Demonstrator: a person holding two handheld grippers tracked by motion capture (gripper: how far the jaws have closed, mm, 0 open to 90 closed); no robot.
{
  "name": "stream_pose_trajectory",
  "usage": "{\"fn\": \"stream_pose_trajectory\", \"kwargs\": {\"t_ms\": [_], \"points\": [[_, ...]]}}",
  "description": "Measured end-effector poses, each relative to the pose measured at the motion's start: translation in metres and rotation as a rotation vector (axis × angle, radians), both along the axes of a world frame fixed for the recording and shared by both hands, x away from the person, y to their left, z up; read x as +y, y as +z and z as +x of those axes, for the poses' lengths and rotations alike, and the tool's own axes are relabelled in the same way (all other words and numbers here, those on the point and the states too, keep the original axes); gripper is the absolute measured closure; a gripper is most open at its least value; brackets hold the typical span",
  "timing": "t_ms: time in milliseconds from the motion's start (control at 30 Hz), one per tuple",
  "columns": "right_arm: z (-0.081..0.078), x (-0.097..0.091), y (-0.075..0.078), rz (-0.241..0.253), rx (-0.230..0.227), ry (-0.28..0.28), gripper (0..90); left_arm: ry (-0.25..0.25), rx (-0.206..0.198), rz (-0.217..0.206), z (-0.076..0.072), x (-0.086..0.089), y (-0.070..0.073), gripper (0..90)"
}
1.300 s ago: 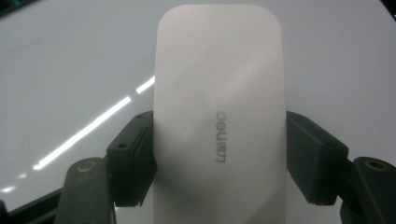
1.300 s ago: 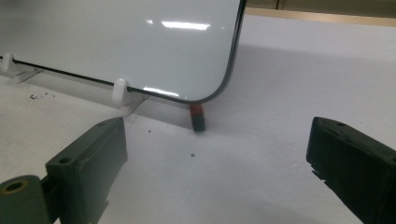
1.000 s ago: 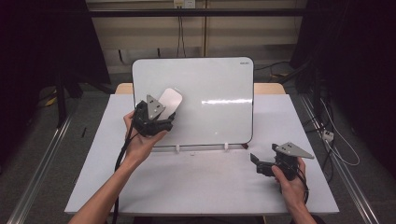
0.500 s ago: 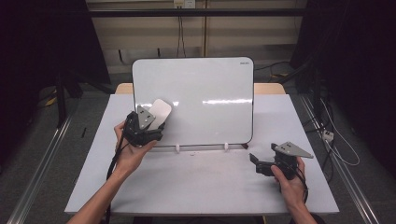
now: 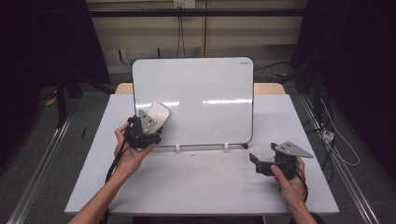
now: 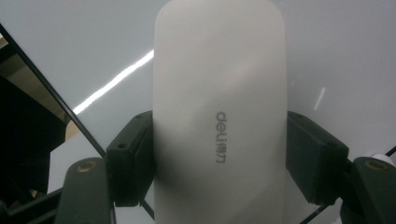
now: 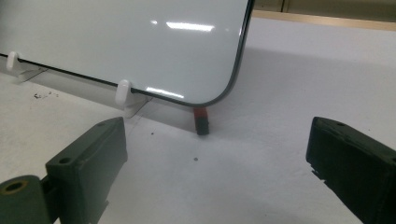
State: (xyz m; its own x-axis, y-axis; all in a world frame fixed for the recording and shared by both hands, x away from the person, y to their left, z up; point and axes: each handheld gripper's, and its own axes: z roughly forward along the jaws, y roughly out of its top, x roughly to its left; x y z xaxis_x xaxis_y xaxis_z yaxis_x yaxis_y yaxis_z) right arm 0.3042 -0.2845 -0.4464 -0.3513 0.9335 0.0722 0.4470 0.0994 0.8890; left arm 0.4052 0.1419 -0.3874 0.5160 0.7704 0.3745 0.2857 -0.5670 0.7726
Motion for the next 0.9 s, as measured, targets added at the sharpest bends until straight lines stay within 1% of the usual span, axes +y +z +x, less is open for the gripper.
{"fn": "stream_pose_trajectory", "kwargs": {"t_ms": [100, 200, 233, 367, 400, 500, 567, 633, 667, 700, 733, 767, 833, 867, 900], "points": [[-0.0005, -0.0001, 0.0001, 0.000, 0.002, -0.001, 5.6, 0.004, -0.009, 0.010, -0.0005, -0.0018, -0.0012, 31.1], [-0.0009, -0.0005, 0.0001, 0.001, 0.003, -0.003, 5.6, 0.007, 0.001, 0.017, 0.0002, -0.0032, -0.0027, 30.5], [-0.0008, -0.0007, -0.0001, 0.003, 0.004, -0.003, 5.6, 0.010, -0.005, 0.017, 0.0006, -0.0041, -0.0039, 30.0], [-0.0006, -0.0008, 0.0001, 0.003, 0.002, -0.005, 5.6, 0.003, 0.013, -0.030, 0.0020, -0.0016, -0.0021, 29.0], [-0.0004, -0.0007, 0.0003, 0.002, 0.004, -0.006, 5.6, -0.001, 0.018, -0.027, 0.0018, -0.0011, -0.0018, 28.5], [-0.0001, 0.0014, 0.0005, -0.003, 0.003, 0.000, 5.6, -0.003, 0.020, -0.017, 0.0006, -0.0017, -0.0022, 23.0], [-0.0005, 0.0031, 0.0007, -0.004, 0.006, 0.002, 5.6, -0.013, 0.032, -0.017, -0.0002, -0.0022, -0.0018, 18.6], [-0.0007, 0.0031, 0.0005, -0.005, 0.006, 0.004, 5.6, -0.025, 0.059, -0.043, -0.0009, -0.0017, -0.0005, 15.8], [-0.0010, 0.0027, 0.0006, -0.006, 0.002, 0.004, 5.6, -0.026, 0.064, -0.047, -0.0015, -0.0015, 0.0002, 13.4], [-0.0012, 0.0025, 0.0007, -0.006, 0.001, 0.004, 5.6, -0.022, 0.062, -0.041, -0.0026, -0.0018, 0.0011, 10.9], [-0.0015, 0.0023, 0.0006, -0.005, 0.001, 0.003, 5.6, -0.022, 0.052, -0.044, -0.0038, -0.0023, 0.0015, 8.9], [-0.0014, 0.0021, 0.0005, -0.006, 0.001, 0.004, 5.6, -0.029, 0.057, -0.047, -0.0048, -0.0019, 0.0026, 7.9], [-0.0015, 0.0020, 0.0004, -0.005, 0.001, 0.004, 5.6, -0.034, 0.063, -0.064, -0.0054, -0.0008, 0.0044, 7.2], [-0.0015, 0.0021, 0.0004, -0.005, 0.001, 0.005, 5.7, -0.043, 0.068, -0.083, -0.0052, 0.0000, 0.0052, 6.4], [-0.0015, 0.0023, 0.0005, -0.003, 0.002, 0.005, 5.7, -0.051, 0.072, -0.089, -0.0049, 0.0004, 0.0057, 5.5]]}}
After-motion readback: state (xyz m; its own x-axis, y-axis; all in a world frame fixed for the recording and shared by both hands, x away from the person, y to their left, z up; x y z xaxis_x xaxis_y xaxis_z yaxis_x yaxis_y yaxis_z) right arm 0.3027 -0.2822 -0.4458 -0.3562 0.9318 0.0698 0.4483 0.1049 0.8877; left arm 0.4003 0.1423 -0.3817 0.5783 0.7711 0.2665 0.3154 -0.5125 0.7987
